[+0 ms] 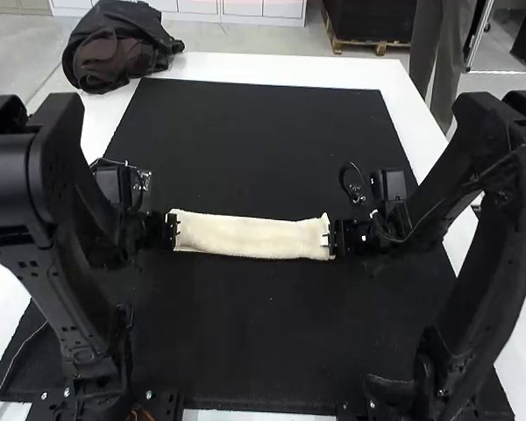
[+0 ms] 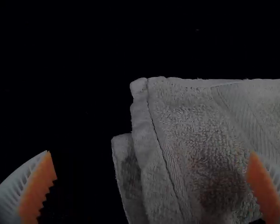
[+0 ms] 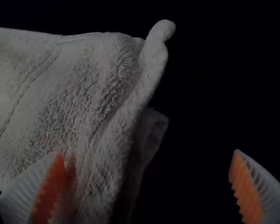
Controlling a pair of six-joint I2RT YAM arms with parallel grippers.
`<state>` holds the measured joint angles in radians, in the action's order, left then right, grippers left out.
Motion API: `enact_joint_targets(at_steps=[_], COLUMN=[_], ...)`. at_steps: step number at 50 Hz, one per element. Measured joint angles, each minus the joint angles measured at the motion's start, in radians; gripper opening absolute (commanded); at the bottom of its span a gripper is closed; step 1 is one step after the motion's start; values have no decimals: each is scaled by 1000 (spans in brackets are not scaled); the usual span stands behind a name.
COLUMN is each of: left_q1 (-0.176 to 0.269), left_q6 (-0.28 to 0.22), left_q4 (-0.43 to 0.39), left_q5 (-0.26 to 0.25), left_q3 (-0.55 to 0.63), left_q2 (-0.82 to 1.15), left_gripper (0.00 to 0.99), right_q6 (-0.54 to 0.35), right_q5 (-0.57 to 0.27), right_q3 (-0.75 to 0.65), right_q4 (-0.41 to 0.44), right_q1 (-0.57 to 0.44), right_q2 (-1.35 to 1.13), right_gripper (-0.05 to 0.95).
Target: Fold the towel.
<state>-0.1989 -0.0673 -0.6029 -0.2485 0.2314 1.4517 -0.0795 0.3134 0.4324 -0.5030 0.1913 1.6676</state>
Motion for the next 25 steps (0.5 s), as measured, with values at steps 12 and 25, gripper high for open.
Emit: enact_joint_targets(at_steps=[12, 25], left_q1=[0, -3], left_q6=[-14, -2], left_q4=[-107, -109], left_q5=[43, 67], left_q3=[-8, -8], left_q2=[0, -57], left_gripper=[961, 961], right_q6=[-5, -4], right_q5=[-5, -33], right_q3=[0, 5], right_q4=[-6, -8], right_q1=[-43, -45], right_q2=[0, 0], right_gripper=[869, 890])
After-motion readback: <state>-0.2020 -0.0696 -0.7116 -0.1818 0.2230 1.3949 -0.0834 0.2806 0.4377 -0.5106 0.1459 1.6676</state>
